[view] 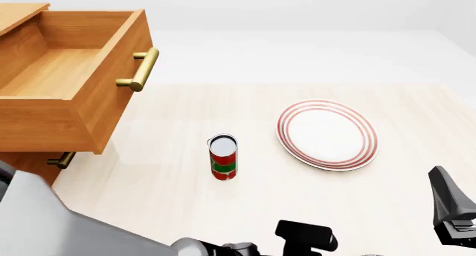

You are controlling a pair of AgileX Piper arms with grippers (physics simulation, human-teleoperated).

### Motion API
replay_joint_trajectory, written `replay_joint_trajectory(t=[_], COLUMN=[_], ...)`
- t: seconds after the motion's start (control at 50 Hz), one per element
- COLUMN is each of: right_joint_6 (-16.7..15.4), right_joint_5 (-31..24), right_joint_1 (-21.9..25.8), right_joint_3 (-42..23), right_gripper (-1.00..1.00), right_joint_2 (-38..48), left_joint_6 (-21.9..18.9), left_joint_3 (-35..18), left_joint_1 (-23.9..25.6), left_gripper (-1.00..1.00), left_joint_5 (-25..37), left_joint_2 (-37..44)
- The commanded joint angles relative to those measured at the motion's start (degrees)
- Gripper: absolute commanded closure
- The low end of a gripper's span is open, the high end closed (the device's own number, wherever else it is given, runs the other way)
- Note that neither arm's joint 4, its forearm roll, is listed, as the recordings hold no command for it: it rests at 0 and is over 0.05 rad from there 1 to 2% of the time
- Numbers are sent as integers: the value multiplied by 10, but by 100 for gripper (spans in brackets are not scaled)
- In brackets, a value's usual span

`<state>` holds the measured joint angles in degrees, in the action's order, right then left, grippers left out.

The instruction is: Put the bowl in the top drawer of the cabinet.

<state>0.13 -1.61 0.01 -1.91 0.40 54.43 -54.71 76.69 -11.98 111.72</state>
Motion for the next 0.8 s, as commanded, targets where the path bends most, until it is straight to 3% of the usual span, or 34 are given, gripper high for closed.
replay_joint_trajectory(t=[0.02, 0.28, 0.3, 0.8], right_joint_6=[0, 0, 0, -1], right_joint_5=[0, 0, 0, 13], right_joint_1=[0, 0, 0, 0], right_joint_3=[0, 0, 0, 15], right_gripper=[-100, -100, -100, -100], right_joint_2=[0, 0, 0, -1], left_joint_6=[7, 18, 17, -15], left_joint_3=[-4, -5, -6, -14], left_joint_1=[5, 16, 15, -61], left_gripper=[-100, -100, 100, 100], left_joint_5=[-8, -17, -16, 51], left_joint_2=[14, 27, 27, -27])
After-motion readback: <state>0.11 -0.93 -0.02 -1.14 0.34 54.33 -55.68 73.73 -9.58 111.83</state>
